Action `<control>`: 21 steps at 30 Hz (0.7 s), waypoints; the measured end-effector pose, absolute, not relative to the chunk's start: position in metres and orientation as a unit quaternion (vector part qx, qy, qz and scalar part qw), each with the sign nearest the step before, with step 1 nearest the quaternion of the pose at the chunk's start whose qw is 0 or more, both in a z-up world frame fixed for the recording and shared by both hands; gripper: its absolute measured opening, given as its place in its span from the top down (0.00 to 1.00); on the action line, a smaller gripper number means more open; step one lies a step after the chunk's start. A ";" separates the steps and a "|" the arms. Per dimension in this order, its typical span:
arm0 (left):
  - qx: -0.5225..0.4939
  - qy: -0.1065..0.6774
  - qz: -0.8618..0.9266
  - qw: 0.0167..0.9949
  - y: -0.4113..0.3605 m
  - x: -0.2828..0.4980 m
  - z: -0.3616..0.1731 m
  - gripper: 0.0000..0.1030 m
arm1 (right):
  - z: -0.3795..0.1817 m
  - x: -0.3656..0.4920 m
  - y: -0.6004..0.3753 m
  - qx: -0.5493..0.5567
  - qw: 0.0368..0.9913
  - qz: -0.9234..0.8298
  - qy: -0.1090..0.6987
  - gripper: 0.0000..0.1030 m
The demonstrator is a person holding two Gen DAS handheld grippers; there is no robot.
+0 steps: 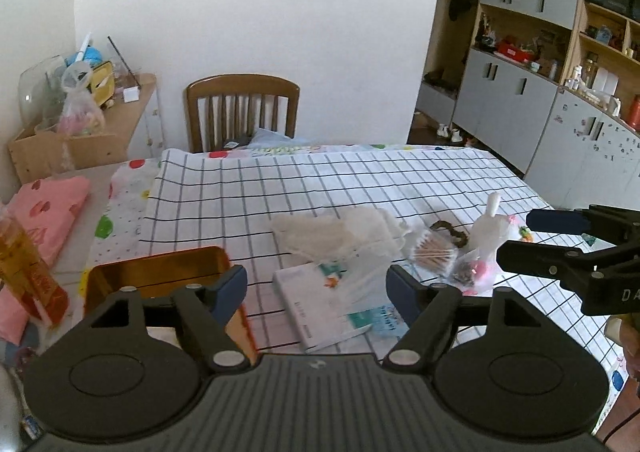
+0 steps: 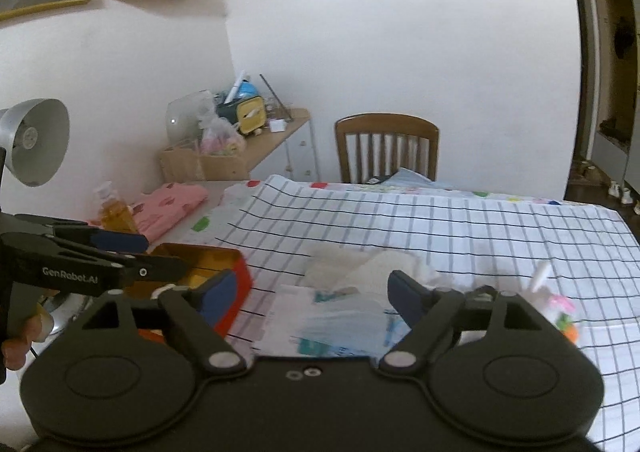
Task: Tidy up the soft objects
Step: 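Move both grippers back over the remaining items on the table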
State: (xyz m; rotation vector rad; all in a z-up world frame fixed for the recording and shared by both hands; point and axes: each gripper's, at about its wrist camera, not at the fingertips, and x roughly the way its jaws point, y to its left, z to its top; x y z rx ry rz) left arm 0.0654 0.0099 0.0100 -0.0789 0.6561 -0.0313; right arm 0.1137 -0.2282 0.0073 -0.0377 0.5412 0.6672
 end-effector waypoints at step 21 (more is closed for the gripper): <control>-0.071 0.316 -0.024 0.946 -0.053 0.117 -0.022 0.00 | -0.031 0.150 -0.314 -0.023 0.919 0.273 0.284 0.05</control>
